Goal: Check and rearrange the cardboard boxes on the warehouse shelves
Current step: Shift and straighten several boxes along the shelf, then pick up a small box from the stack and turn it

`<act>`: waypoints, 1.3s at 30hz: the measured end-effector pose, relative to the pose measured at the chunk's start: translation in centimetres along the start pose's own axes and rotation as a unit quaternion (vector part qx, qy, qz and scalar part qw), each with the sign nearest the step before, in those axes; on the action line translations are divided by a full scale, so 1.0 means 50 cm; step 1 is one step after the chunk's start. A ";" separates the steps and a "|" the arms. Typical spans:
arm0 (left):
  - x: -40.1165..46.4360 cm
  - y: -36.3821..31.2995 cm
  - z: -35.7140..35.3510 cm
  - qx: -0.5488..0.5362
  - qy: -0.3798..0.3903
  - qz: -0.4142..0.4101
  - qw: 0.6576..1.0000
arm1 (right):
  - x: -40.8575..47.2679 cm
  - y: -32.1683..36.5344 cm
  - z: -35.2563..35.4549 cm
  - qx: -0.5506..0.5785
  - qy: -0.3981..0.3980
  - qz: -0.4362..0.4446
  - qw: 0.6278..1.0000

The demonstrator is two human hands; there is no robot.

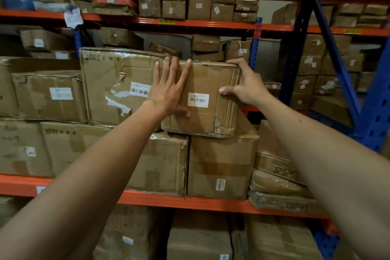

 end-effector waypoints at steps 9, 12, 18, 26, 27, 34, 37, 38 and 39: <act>0.049 0.020 -0.054 -0.034 0.023 0.015 0.999 | 0.070 -0.037 -0.028 0.007 0.009 -0.014 1.000; 0.047 0.018 -0.055 -0.037 0.028 0.013 0.999 | 0.072 -0.046 -0.029 0.002 0.012 -0.024 1.000; 0.036 0.004 -0.039 -0.038 0.091 0.013 0.995 | 0.051 -0.040 -0.035 -0.025 0.024 -0.055 0.998; -0.038 -0.018 -0.010 -0.040 0.199 0.000 0.979 | -0.068 -0.045 -0.008 -0.130 0.070 -0.078 0.986; -0.053 -0.032 -0.012 -0.043 0.204 -0.012 0.978 | -0.084 -0.057 0.003 -0.145 0.076 -0.087 0.983; -0.067 -0.215 0.029 -0.078 0.161 -0.130 0.975 | -0.202 -0.169 0.183 -0.232 0.056 -0.194 0.952; -0.052 -0.311 0.051 -0.110 0.135 -0.166 0.971 | -0.249 -0.210 0.293 -0.244 0.032 -0.226 0.943; -0.047 -0.344 0.055 -0.123 0.127 -0.176 0.968 | -0.264 -0.227 0.326 -0.240 0.023 -0.241 0.940; -0.042 -0.376 0.057 -0.135 0.125 -0.185 0.965 | -0.277 -0.244 0.353 -0.235 0.015 -0.254 0.938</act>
Point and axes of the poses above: each hand's wrist, its own x-axis towards the middle knuckle, its own z-axis out of the back of the hand, y = z × x, the point moved 9 cm from there along x, towards the middle knuckle, and after that the axes turned 11 degrees about -z, right-handed, at the moved point
